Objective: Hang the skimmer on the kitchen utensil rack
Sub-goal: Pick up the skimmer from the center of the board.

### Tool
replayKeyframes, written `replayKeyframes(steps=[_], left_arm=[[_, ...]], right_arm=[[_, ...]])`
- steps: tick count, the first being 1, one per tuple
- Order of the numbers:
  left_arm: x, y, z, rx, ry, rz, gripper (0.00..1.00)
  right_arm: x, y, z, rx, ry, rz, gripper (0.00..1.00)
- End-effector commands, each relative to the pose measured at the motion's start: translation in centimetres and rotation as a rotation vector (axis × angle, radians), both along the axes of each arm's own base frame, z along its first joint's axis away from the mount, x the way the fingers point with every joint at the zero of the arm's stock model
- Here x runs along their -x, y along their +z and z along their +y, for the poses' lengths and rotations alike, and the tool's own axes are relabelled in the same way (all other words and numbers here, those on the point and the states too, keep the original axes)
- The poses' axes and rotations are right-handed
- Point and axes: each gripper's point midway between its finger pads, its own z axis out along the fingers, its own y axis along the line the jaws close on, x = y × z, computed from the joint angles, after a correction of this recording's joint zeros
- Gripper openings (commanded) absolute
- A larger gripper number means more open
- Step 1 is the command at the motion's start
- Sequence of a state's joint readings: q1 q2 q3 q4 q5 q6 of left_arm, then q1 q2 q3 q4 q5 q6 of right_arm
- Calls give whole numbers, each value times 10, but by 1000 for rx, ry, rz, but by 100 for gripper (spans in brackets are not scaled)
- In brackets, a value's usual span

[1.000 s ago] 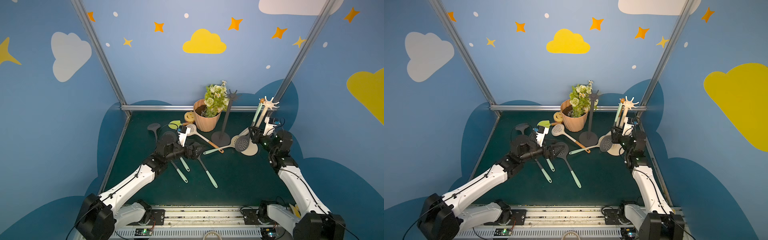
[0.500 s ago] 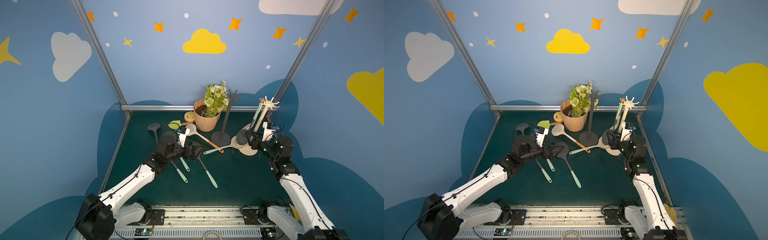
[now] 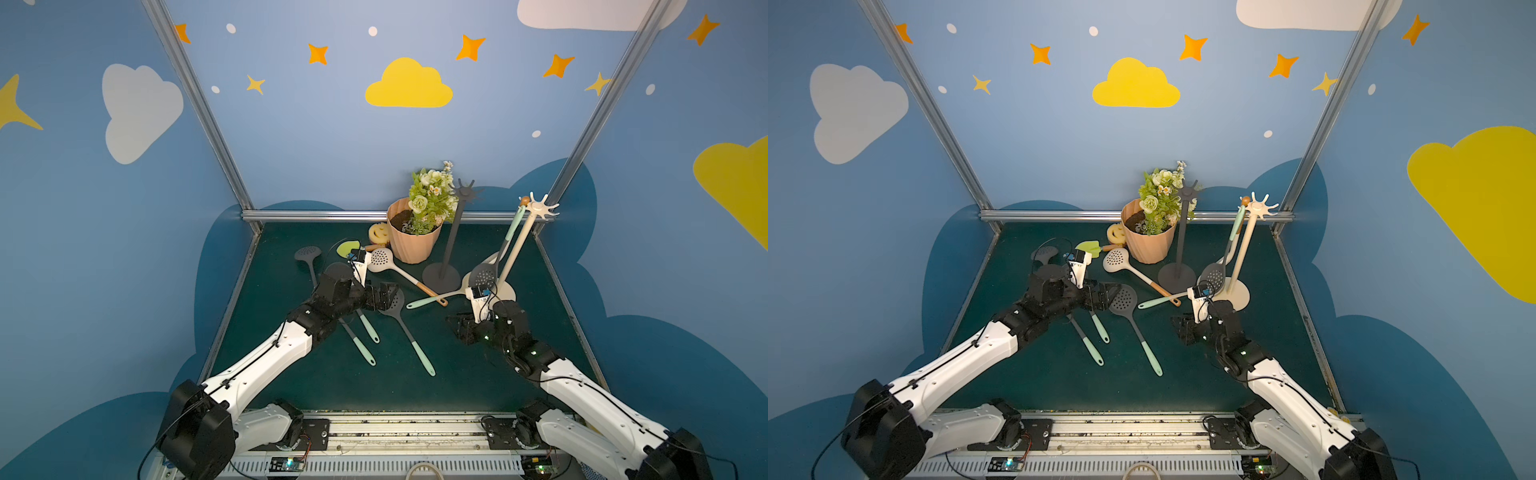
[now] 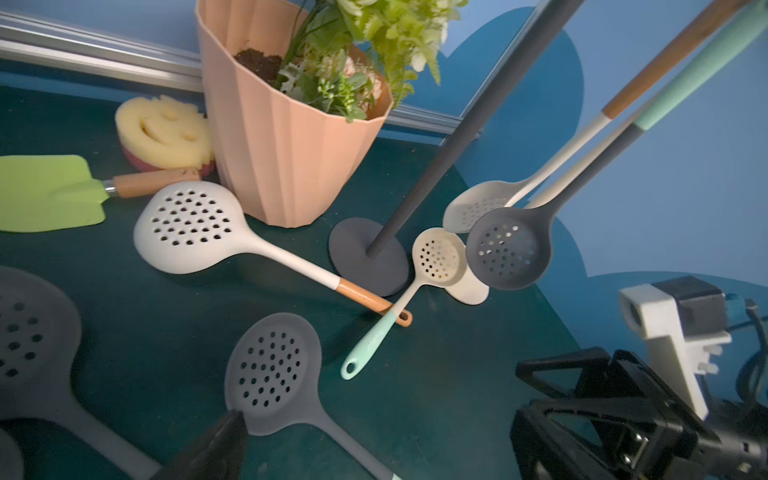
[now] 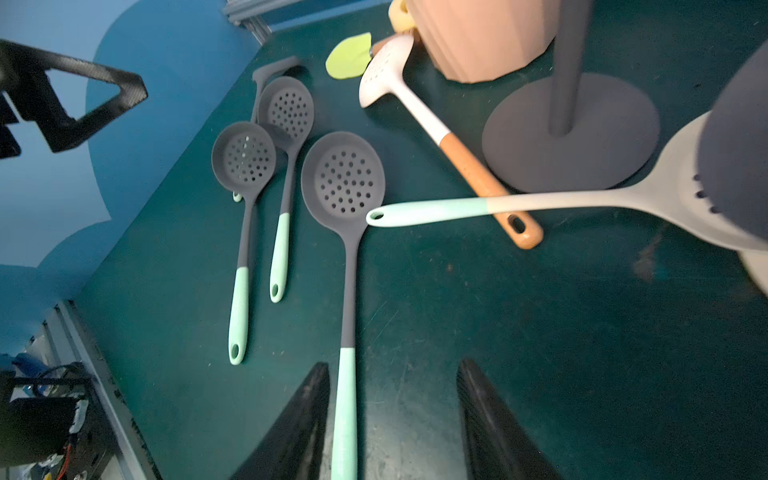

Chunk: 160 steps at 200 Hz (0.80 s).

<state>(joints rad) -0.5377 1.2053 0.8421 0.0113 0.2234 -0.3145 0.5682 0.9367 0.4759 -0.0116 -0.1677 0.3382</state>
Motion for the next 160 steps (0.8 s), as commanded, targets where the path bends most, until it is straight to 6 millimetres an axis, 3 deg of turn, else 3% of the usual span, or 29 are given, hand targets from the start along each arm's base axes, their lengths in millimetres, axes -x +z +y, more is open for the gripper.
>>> replayKeyframes(steps=[1, 53, 87, 127, 160], left_arm=[[-10, 0, 8, -40, 54, -2, 100], [-19, -26, 20, -148, 132, 91, 100], [-20, -50, 19, -161, 168, 206, 97], [-11, -66, -29, 3, 132, 424, 91], [-10, -85, -73, 199, 231, 597, 89]], right_arm=[[-8, -2, 7, 18, -21, -5, 49], [-1, -27, 25, 105, 68, 89, 49], [-1, -27, 11, 119, -11, 98, 49], [-1, -36, -13, 70, -136, 131, 50], [-1, -39, -27, 66, -196, 140, 50]])
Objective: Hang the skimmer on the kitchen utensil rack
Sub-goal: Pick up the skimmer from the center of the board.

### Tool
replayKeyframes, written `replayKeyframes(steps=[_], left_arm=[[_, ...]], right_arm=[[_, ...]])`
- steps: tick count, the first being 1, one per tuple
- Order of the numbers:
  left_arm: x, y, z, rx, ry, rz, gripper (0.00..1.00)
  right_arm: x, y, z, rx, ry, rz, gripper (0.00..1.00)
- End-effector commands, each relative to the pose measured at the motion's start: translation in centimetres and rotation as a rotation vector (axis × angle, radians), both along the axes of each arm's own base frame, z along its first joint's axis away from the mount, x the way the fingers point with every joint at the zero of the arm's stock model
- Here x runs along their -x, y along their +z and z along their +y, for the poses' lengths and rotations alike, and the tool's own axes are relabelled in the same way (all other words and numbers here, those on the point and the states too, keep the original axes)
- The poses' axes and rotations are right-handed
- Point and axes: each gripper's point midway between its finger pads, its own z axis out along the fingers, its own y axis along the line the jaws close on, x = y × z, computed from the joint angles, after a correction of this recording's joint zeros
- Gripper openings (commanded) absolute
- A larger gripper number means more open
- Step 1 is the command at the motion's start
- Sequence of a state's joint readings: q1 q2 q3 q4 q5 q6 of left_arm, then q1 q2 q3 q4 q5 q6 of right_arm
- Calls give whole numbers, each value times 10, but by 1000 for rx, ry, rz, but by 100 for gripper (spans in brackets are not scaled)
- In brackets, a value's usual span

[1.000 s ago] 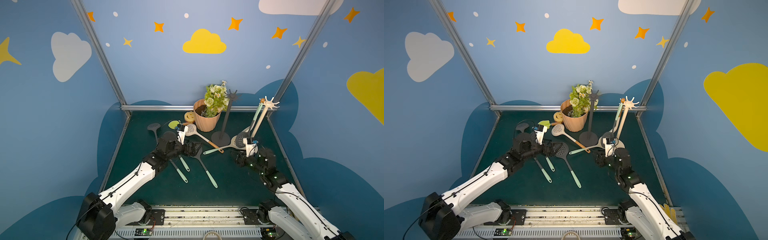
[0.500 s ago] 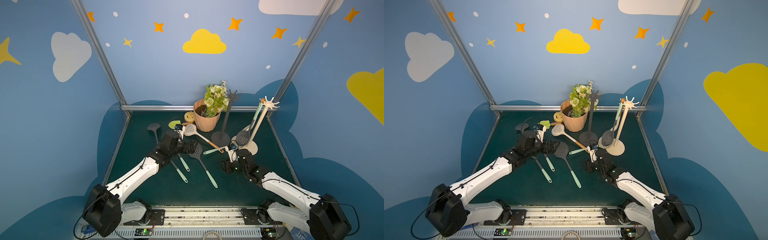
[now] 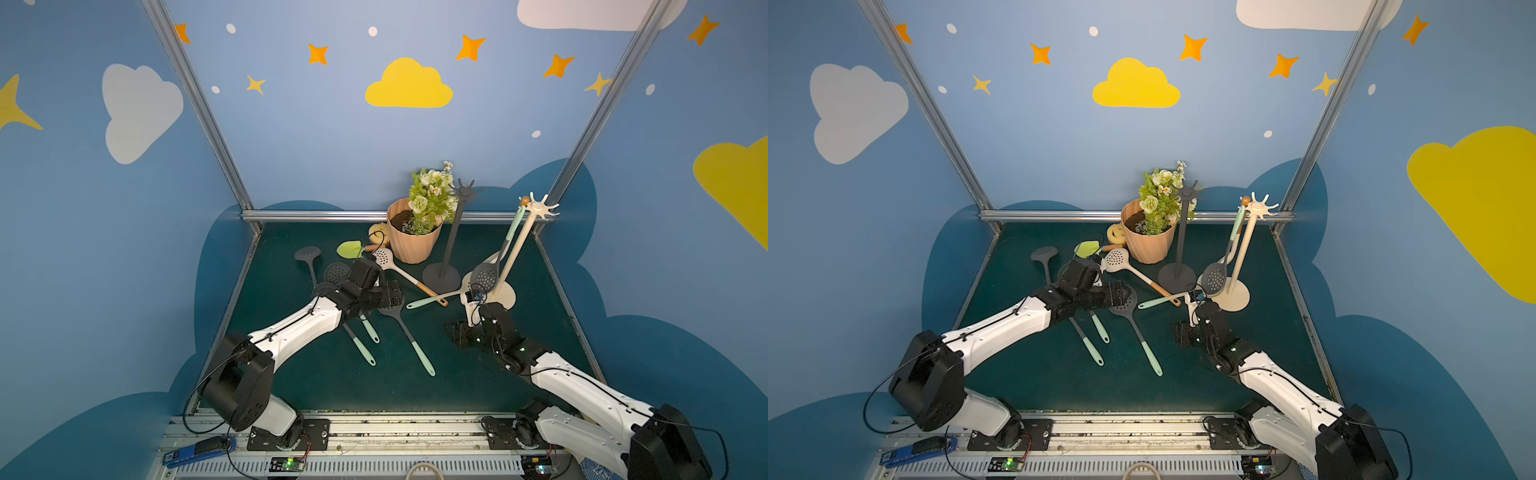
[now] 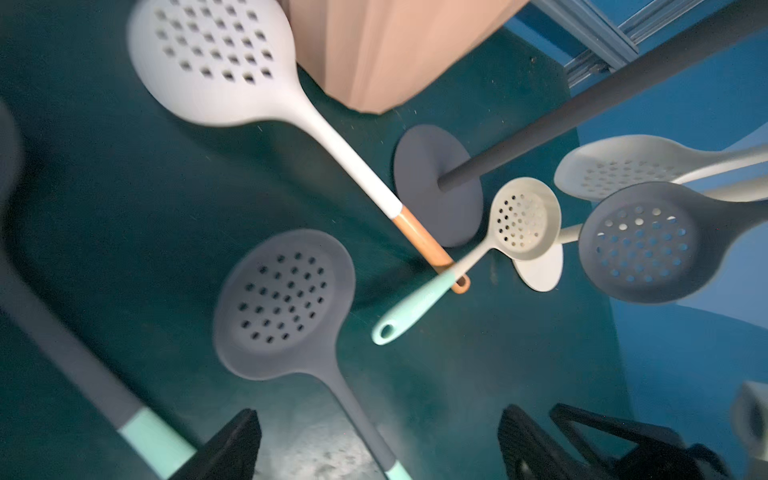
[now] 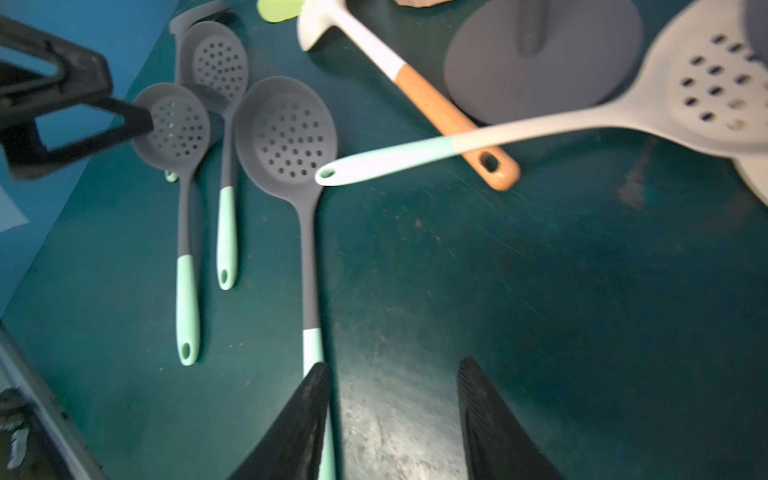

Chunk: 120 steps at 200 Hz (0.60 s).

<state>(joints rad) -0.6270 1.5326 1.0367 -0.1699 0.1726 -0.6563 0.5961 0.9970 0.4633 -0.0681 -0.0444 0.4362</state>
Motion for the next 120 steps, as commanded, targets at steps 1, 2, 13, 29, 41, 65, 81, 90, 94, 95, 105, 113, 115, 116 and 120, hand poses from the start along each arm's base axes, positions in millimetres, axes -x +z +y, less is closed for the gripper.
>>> replayKeyframes(steps=[1, 2, 13, 29, 41, 65, 81, 90, 94, 95, 105, 113, 115, 116, 120], left_arm=[[2, -6, -32, 176, 134, 150, 89], [2, -6, -32, 180, 142, 156, 89], [0, -16, -45, 220, 198, 204, 89], [-3, -30, -60, 273, 285, 248, 88], [-7, -40, -69, 310, 353, 265, 88], [-16, -61, -79, 363, 476, 279, 87], [-24, -75, -82, 389, 545, 282, 86], [-30, -79, -81, 403, 574, 264, 85], [-31, -82, -81, 404, 588, 258, 85], [-32, -82, -81, 405, 592, 255, 84], [-38, -85, -79, 412, 617, 234, 84], [-42, -89, -79, 417, 633, 222, 84], [-43, -89, -79, 421, 635, 217, 84], [-44, -89, -79, 424, 637, 214, 84], [-46, -90, -79, 430, 642, 207, 83]], right_arm=[[-1, -2, -12, -3, -70, 14, 50], [-1, -3, -13, -1, -71, 15, 50], [-1, -2, -16, 0, -85, 11, 50], [-2, 1, -22, -8, -110, 5, 50], [-2, 4, -24, -21, -112, -4, 50], [3, 9, -24, -53, -103, -17, 50], [6, 13, -24, -67, -97, -25, 50], [8, 16, -24, -78, -94, -37, 50], [9, 16, -25, -81, -94, -39, 50], [9, 16, -25, -80, -92, -40, 50], [11, 19, -26, -85, -94, -51, 50], [12, 20, -28, -83, -93, -57, 50], [12, 20, -28, -84, -94, -60, 50], [12, 20, -28, -83, -94, -60, 50], [12, 21, -29, -84, -94, -65, 50]])
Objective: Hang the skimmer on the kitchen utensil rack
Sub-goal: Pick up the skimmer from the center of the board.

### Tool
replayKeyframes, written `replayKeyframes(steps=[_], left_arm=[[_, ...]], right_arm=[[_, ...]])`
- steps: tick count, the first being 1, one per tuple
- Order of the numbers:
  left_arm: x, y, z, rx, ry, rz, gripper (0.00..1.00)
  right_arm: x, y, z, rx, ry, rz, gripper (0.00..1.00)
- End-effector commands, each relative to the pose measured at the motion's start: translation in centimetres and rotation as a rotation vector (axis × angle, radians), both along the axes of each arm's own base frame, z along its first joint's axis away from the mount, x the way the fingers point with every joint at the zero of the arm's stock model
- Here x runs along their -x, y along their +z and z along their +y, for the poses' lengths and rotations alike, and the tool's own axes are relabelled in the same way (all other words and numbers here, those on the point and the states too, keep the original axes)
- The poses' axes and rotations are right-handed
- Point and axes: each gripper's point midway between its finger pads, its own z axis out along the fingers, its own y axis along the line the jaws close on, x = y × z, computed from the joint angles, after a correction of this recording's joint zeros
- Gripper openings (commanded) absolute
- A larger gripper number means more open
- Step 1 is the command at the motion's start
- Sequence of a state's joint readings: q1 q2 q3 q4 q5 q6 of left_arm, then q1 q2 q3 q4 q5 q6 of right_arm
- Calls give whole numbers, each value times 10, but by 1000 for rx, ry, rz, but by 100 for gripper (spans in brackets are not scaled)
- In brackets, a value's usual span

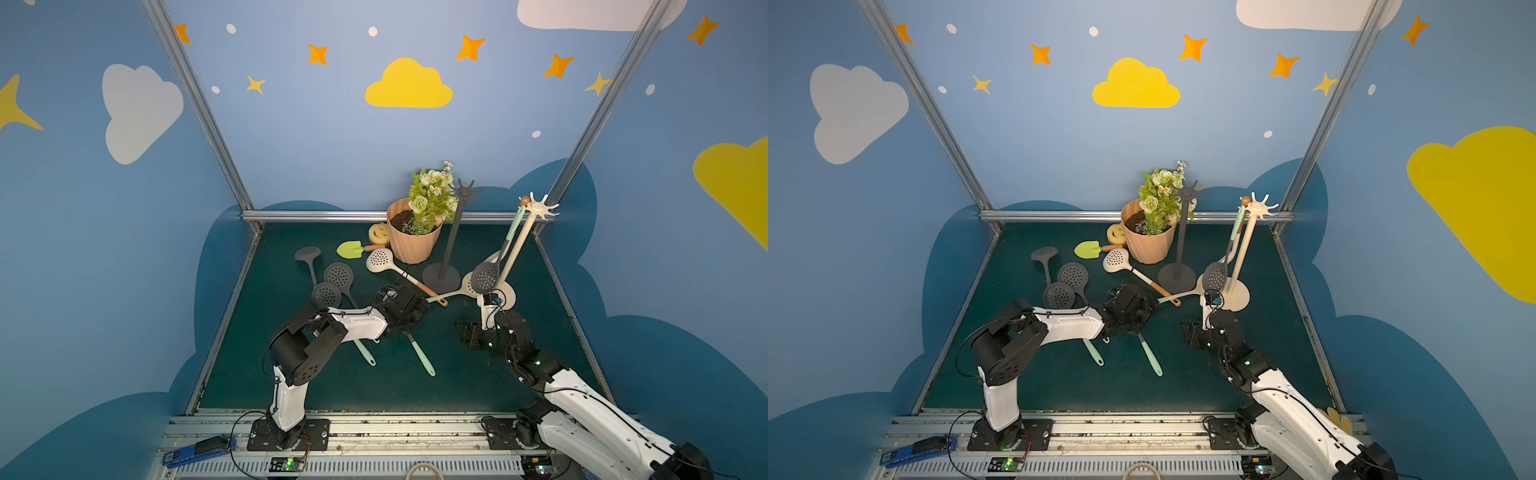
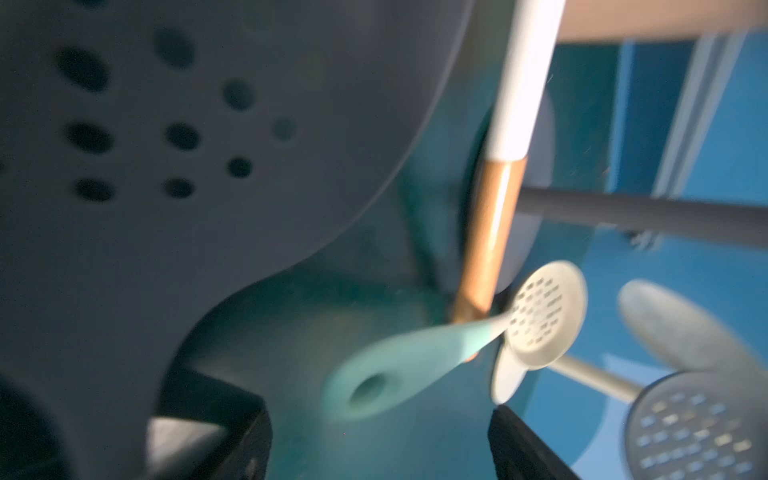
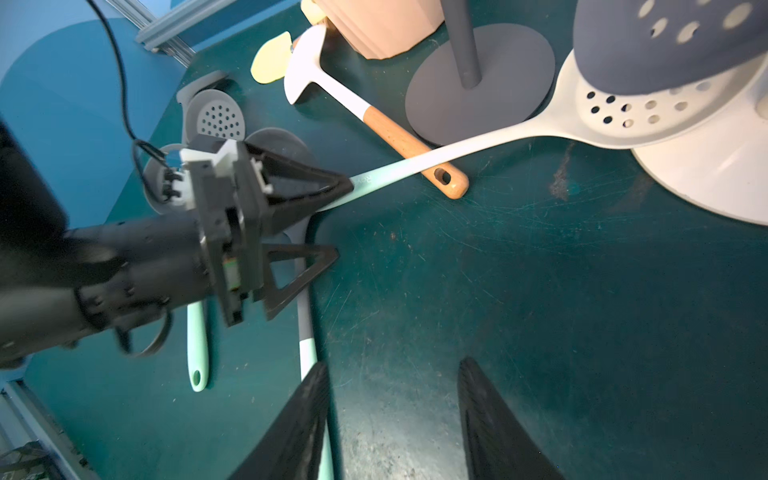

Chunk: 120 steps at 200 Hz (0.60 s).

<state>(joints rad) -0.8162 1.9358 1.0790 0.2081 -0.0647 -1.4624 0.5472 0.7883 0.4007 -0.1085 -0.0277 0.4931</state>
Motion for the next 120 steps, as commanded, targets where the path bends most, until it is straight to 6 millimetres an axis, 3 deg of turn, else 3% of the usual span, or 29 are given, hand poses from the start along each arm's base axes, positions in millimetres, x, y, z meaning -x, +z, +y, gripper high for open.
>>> replayKeyframes(steps=[1, 29, 46, 68, 120], left_arm=[[-26, 7, 3, 56, 141, -74, 83], [-39, 3, 0, 90, 176, -124, 79], [-45, 1, -3, 120, 186, -150, 69], [-51, 12, -8, 175, 182, -215, 53], [-54, 52, -4, 203, 177, -337, 34]], right_arm=[[7, -2, -4, 3, 2, 2, 50], [6, 0, -7, 7, -6, -9, 50], [4, 3, -8, 0, -16, -12, 50], [1, 7, -8, -14, -21, -21, 50], [-3, 14, -13, 1, -33, -26, 50]])
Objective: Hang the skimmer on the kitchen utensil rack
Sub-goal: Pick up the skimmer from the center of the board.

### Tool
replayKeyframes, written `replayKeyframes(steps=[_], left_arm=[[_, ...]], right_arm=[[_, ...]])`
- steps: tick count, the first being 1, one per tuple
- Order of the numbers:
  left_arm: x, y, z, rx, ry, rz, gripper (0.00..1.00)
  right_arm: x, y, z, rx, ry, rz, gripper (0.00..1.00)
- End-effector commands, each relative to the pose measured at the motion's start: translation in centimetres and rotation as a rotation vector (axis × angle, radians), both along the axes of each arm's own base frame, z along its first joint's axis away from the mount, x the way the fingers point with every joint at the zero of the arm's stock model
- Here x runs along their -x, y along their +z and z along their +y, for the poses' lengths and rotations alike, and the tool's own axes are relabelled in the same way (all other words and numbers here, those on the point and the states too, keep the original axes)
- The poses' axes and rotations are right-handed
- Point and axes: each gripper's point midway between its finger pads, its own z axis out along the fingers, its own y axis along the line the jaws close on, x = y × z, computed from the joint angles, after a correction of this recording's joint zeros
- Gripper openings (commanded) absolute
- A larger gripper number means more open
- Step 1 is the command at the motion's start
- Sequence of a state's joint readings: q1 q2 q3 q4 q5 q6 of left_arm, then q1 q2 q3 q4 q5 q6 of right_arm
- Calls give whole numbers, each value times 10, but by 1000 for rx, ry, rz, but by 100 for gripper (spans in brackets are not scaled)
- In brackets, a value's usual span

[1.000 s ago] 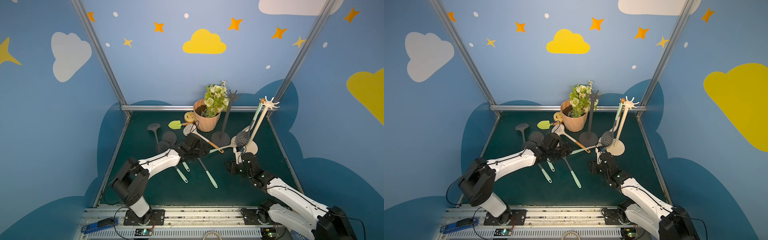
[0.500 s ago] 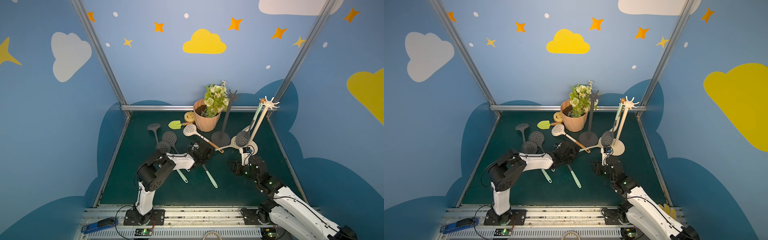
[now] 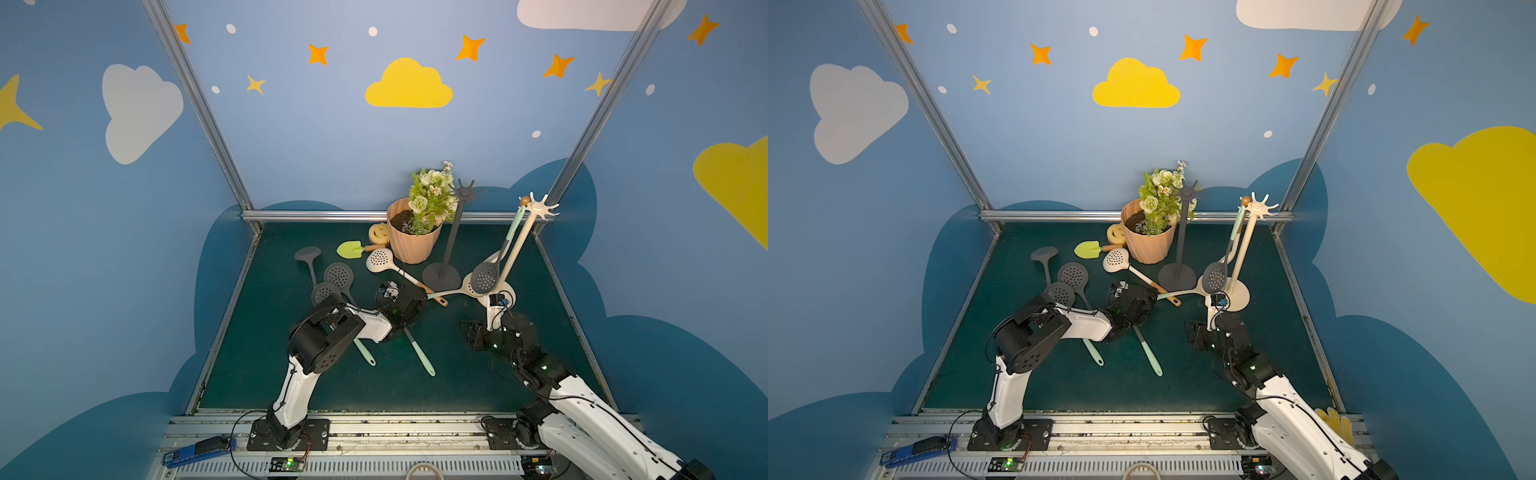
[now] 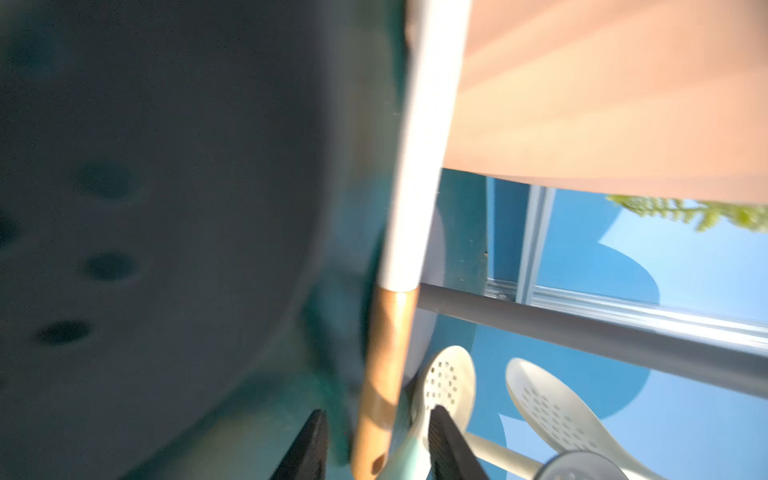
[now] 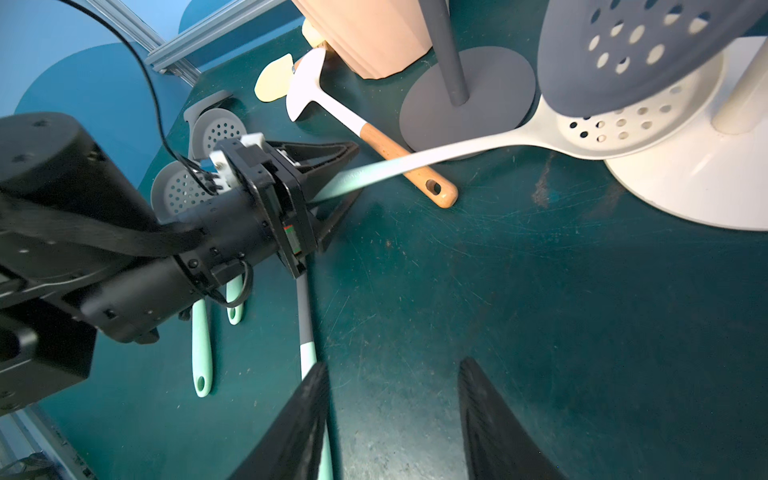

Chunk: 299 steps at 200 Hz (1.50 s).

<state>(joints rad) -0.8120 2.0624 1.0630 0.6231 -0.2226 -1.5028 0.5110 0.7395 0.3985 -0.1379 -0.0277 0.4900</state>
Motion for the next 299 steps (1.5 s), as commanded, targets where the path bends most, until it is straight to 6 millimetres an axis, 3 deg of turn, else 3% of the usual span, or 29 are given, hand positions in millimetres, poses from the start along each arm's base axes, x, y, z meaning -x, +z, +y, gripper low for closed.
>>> replayKeyframes(steps=[1, 76, 122, 187, 196, 207, 233, 299], left_arm=[[-5, 37, 5, 34, 25, -107, 34], [10, 76, 27, -133, 19, -145, 20], [15, 98, 25, -270, -73, -168, 16], [13, 87, 11, -275, -148, -132, 9], [12, 86, 10, -276, -152, -126, 13], [12, 83, 11, -277, -151, -109, 27], [12, 71, 12, -247, -156, -61, 34], [4, 66, -4, -135, -183, -86, 36]], right_arm=[[-2, 9, -2, 8, 1, -11, 50], [7, 39, -17, 47, -17, -42, 50], [12, 46, -20, 51, -11, -51, 51], [8, 47, -16, 54, 7, -49, 52], [8, 47, -15, 53, 14, -47, 52], [8, 47, -14, 55, 20, -45, 52], [9, 45, -12, 54, 28, -41, 52], [10, 46, -10, 43, 39, -41, 53]])
